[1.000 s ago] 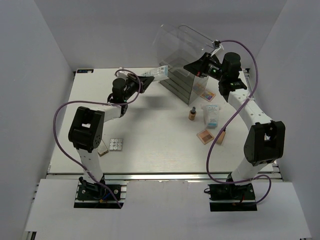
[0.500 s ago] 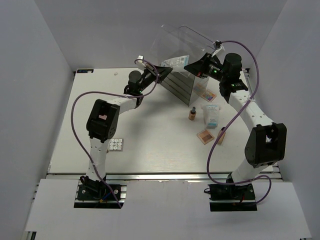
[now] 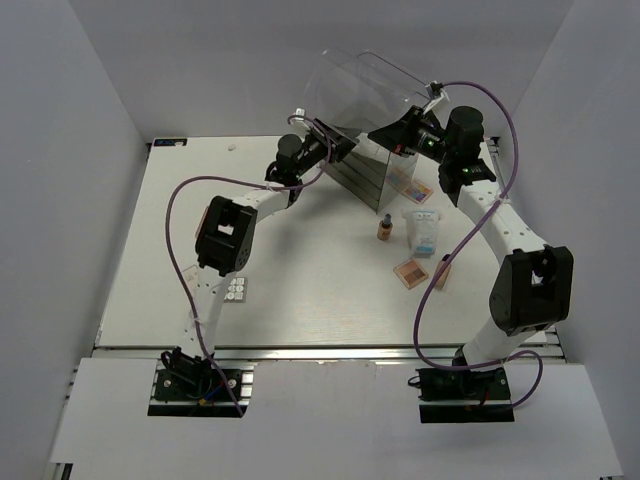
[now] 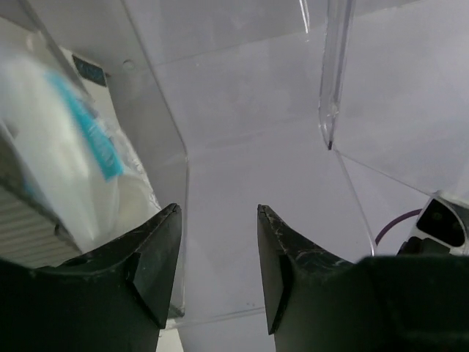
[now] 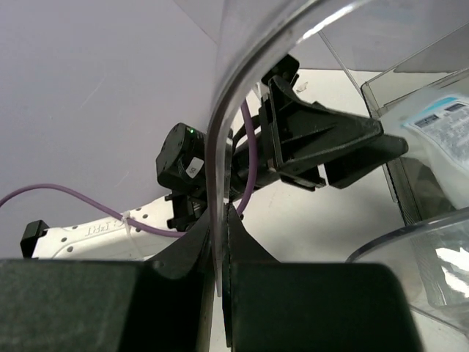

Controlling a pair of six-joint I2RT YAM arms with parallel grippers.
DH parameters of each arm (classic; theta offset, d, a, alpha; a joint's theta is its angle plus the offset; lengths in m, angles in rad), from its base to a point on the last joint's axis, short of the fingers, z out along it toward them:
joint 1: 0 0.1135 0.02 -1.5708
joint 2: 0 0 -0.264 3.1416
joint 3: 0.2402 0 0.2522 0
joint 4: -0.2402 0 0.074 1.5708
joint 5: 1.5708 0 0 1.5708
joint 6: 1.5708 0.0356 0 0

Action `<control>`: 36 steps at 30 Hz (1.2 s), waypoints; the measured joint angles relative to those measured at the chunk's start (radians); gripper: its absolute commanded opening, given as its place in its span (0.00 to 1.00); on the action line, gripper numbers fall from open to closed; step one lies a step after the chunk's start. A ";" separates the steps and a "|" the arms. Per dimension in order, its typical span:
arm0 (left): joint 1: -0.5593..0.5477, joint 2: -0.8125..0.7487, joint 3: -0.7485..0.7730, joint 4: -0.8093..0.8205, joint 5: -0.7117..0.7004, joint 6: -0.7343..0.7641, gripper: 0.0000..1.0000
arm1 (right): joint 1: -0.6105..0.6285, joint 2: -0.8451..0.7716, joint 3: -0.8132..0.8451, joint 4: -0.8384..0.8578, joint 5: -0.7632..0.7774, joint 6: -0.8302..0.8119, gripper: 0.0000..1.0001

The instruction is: Organize the makeup

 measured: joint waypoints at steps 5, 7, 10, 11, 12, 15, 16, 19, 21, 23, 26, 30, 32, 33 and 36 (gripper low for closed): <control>-0.001 -0.088 -0.161 -0.006 -0.029 0.040 0.51 | 0.000 0.000 0.000 0.000 0.000 0.000 0.06; 0.001 -0.145 -0.251 -0.009 -0.046 0.061 0.43 | 0.000 0.000 0.000 0.000 0.000 0.000 0.07; 0.007 -0.267 -0.422 -0.016 -0.085 0.112 0.31 | 0.000 0.000 0.000 0.000 0.000 0.000 0.07; 0.010 -0.306 -0.469 -0.024 -0.093 0.124 0.31 | 0.000 0.000 0.000 0.000 0.000 -0.001 0.07; 0.013 -0.356 -0.525 -0.024 -0.107 0.153 0.29 | 0.000 0.000 0.000 0.000 -0.001 -0.001 0.07; 0.020 -0.502 -0.664 -0.029 -0.128 0.240 0.23 | 0.000 0.000 0.000 0.000 -0.001 -0.001 0.07; 0.023 -0.538 -0.690 -0.030 -0.125 0.276 0.23 | 0.000 0.000 0.000 0.000 -0.001 -0.002 0.07; 0.018 -0.634 -0.755 -0.035 -0.087 0.411 0.32 | 0.000 0.000 0.000 -0.002 -0.004 -0.006 0.07; -0.007 -0.664 -0.777 -0.049 -0.056 0.502 0.38 | 0.000 0.000 0.000 -0.011 -0.005 -0.011 0.06; -0.053 -0.671 -0.793 -0.077 -0.027 0.583 0.45 | 0.000 0.000 0.000 -0.018 -0.008 -0.019 0.06; -0.145 -0.648 -0.795 -0.145 0.017 0.681 0.53 | 0.000 0.000 0.001 -0.022 -0.008 -0.026 0.06; -0.257 -0.570 -0.753 -0.242 0.059 0.777 0.61 | 0.000 0.000 0.009 -0.037 -0.008 -0.031 0.06; -0.298 -0.517 -0.707 -0.283 0.069 0.813 0.65 | -0.001 0.000 0.014 -0.046 -0.009 -0.033 0.06; -0.312 -0.494 -0.688 -0.299 0.071 0.824 0.68 | -0.001 0.000 0.014 -0.047 -0.009 -0.034 0.06; -0.345 -0.433 -0.632 -0.338 0.064 0.848 0.73 | -0.001 0.000 0.014 -0.049 -0.010 -0.037 0.06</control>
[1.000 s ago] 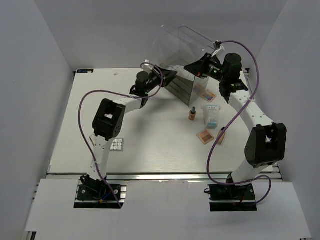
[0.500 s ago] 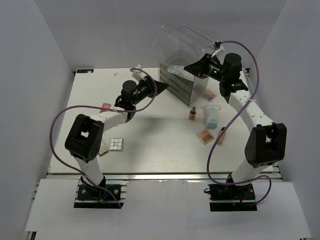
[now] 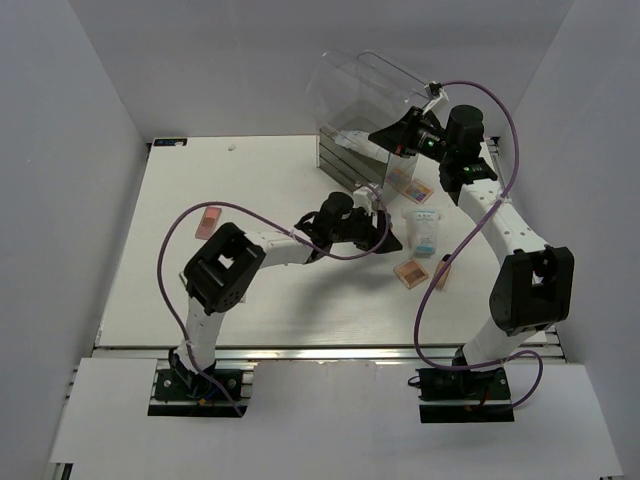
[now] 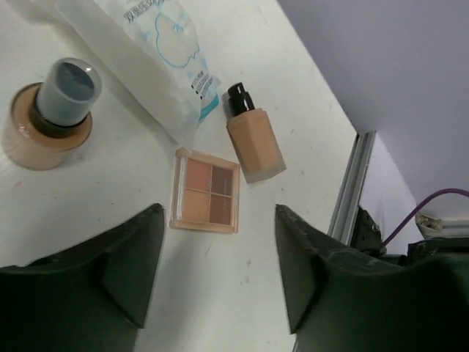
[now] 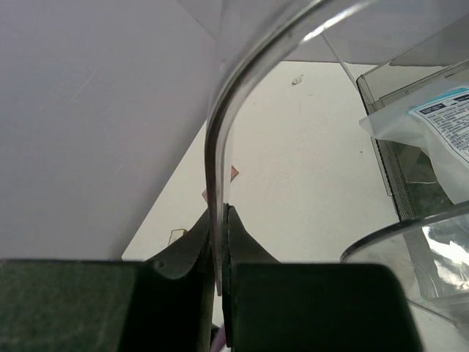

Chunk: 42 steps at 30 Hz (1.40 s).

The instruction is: Organize the makeup

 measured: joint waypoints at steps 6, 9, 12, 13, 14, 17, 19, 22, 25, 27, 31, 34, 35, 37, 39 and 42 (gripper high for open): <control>-0.059 0.122 0.156 -0.068 -0.097 0.022 0.75 | 0.000 0.000 0.002 -0.005 -0.002 -0.006 0.06; -0.095 0.174 0.236 -0.108 -0.177 0.027 0.75 | 0.000 0.000 0.009 -0.013 -0.002 -0.006 0.07; -0.132 0.211 0.286 -0.137 -0.257 0.032 0.76 | 0.000 0.000 0.014 -0.023 -0.003 -0.008 0.07; -0.143 0.224 0.300 -0.143 -0.283 0.032 0.77 | 0.000 0.000 0.015 -0.025 -0.003 -0.010 0.07; -0.153 0.235 0.309 -0.151 -0.303 0.032 0.79 | 0.000 0.000 0.015 -0.027 -0.005 -0.011 0.07; -0.176 0.259 0.326 -0.182 -0.364 0.034 0.79 | -0.001 0.000 0.015 -0.030 -0.006 -0.014 0.07; -0.188 0.275 0.341 -0.198 -0.402 0.036 0.80 | -0.001 0.000 0.015 -0.032 -0.007 -0.017 0.07; -0.191 0.296 0.371 -0.222 -0.452 0.041 0.80 | -0.001 0.000 0.015 -0.038 -0.010 -0.020 0.06; -0.190 0.314 0.412 -0.248 -0.497 0.051 0.81 | -0.002 0.000 0.015 -0.043 -0.013 -0.026 0.06; -0.188 0.323 0.444 -0.263 -0.519 0.057 0.80 | -0.002 0.000 0.015 -0.045 -0.014 -0.027 0.06; -0.184 0.338 0.493 -0.272 -0.536 0.063 0.75 | -0.002 0.000 0.019 -0.050 -0.018 -0.030 0.06; -0.184 0.358 0.521 -0.274 -0.536 0.066 0.64 | -0.002 0.000 0.019 -0.051 -0.021 -0.033 0.06; -0.184 0.366 0.526 -0.274 -0.536 0.065 0.61 | -0.003 0.000 0.019 -0.051 -0.022 -0.033 0.06; -0.184 0.380 0.530 -0.278 -0.533 0.070 0.48 | -0.003 0.000 0.019 -0.051 -0.024 -0.033 0.06; -0.184 0.389 0.530 -0.286 -0.526 0.072 0.44 | -0.004 0.000 0.019 -0.052 -0.025 -0.034 0.06; -0.184 0.392 0.530 -0.290 -0.519 0.075 0.37 | -0.004 0.000 0.019 -0.052 -0.026 -0.034 0.06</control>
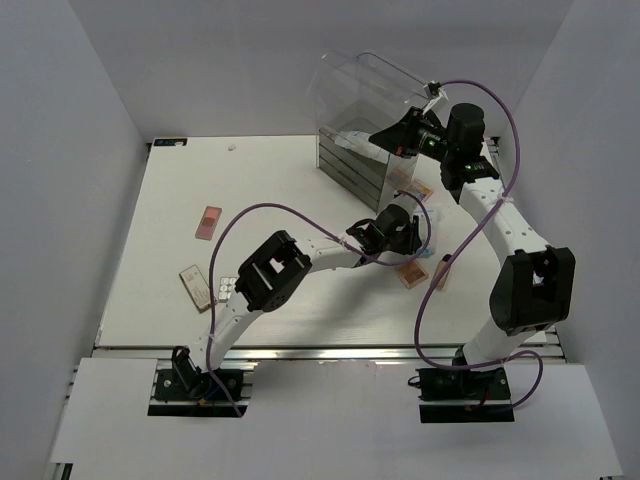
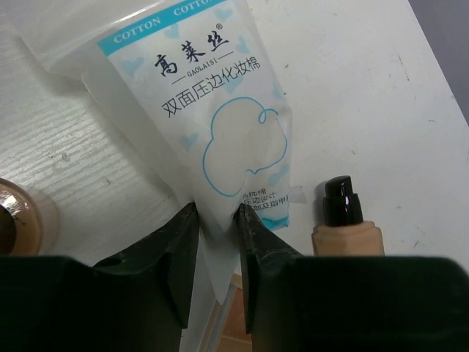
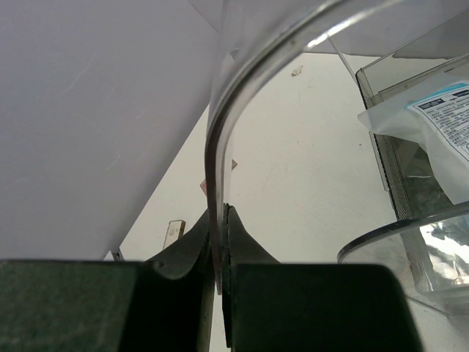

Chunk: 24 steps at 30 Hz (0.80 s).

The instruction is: Organize the makeup

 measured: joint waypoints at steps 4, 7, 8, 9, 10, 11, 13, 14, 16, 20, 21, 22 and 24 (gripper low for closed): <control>0.000 0.000 0.001 0.002 0.006 0.002 0.19 | 0.000 0.000 0.000 0.000 -0.002 -0.001 0.07; 0.000 0.000 0.003 0.006 0.014 0.001 0.00 | -0.001 0.000 0.000 0.000 -0.004 -0.001 0.06; 0.001 0.000 0.003 0.010 0.020 0.003 0.00 | -0.001 0.000 0.000 0.000 -0.004 -0.001 0.07; 0.001 0.000 0.000 0.018 0.029 0.005 0.00 | -0.001 0.000 0.000 0.000 -0.005 0.000 0.07; 0.001 -0.001 -0.007 0.031 0.038 0.006 0.00 | -0.001 0.000 0.000 0.000 -0.005 0.000 0.06; 0.002 -0.005 -0.021 0.046 0.050 0.006 0.00 | -0.002 0.000 0.000 0.000 -0.006 0.001 0.06; 0.002 -0.017 -0.063 0.083 0.069 0.010 0.00 | -0.002 0.000 0.000 0.000 -0.006 0.002 0.07; 0.003 -0.029 -0.093 0.104 0.081 0.012 0.00 | -0.003 0.000 0.000 0.000 -0.006 0.004 0.07; 0.003 -0.051 -0.143 0.137 0.099 0.019 0.00 | -0.003 -0.001 0.000 0.000 -0.008 0.007 0.07; 0.004 -0.099 -0.218 0.174 0.129 0.047 0.00 | -0.003 -0.005 0.000 0.000 -0.008 0.018 0.07; 0.004 -0.110 -0.235 0.182 0.133 0.058 0.00 | -0.003 -0.006 0.000 0.000 -0.008 0.019 0.07; 0.004 -0.121 -0.249 0.187 0.135 0.069 0.00 | -0.003 -0.006 0.000 0.000 -0.009 0.021 0.07; 0.004 -0.136 -0.266 0.197 0.140 0.090 0.00 | -0.003 -0.006 0.000 0.000 -0.010 0.024 0.07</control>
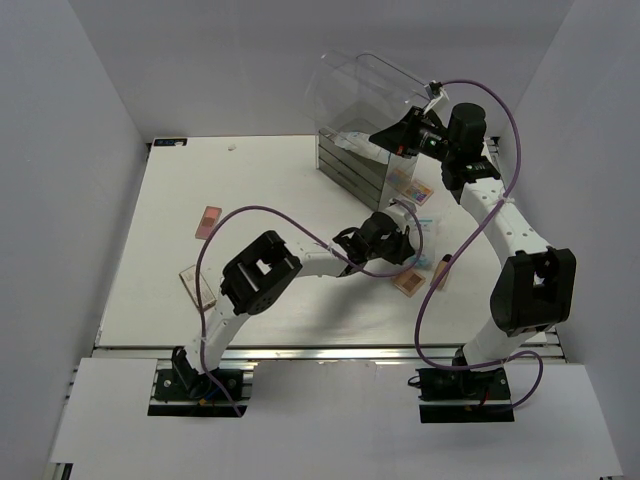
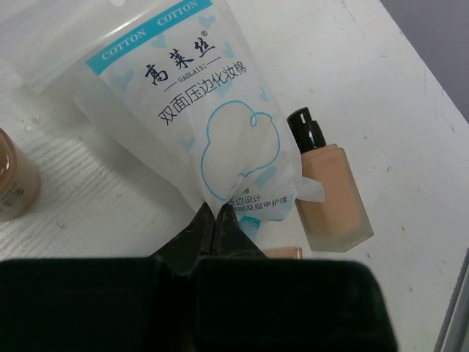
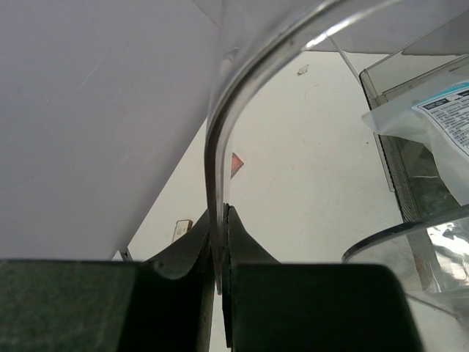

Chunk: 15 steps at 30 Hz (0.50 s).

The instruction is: Organize the makeup

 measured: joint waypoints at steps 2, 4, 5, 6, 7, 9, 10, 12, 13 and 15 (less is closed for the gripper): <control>0.000 -0.010 -0.004 0.008 0.006 0.018 0.00 | 0.000 0.000 0.000 0.000 0.000 0.006 0.07; 0.000 -0.024 -0.006 0.010 0.020 0.033 0.00 | 0.000 -0.002 0.000 0.000 -0.001 0.016 0.07; 0.000 -0.033 -0.011 0.014 0.027 0.039 0.00 | 0.000 -0.003 0.000 0.001 -0.001 0.020 0.07; 0.000 -0.045 -0.023 0.019 0.034 0.044 0.00 | 0.000 -0.004 0.000 0.001 -0.001 0.024 0.07; 0.000 -0.061 -0.039 0.020 0.044 0.049 0.00 | 0.000 -0.005 0.000 0.002 -0.002 0.027 0.07; 0.000 -0.094 -0.080 0.023 0.063 0.055 0.00 | 0.000 -0.007 0.000 0.002 -0.003 0.032 0.07; 0.000 -0.110 -0.099 0.023 0.073 0.057 0.00 | 0.000 -0.009 0.000 0.002 -0.004 0.035 0.07; 0.000 -0.138 -0.134 0.025 0.093 0.062 0.00 | 0.000 -0.010 0.000 0.002 -0.006 0.039 0.07; 0.000 -0.152 -0.150 0.026 0.102 0.065 0.00 | 0.000 -0.011 0.000 0.002 -0.007 0.041 0.07; 0.000 -0.176 -0.184 0.027 0.120 0.072 0.00 | 0.000 -0.011 0.000 0.002 -0.008 0.043 0.07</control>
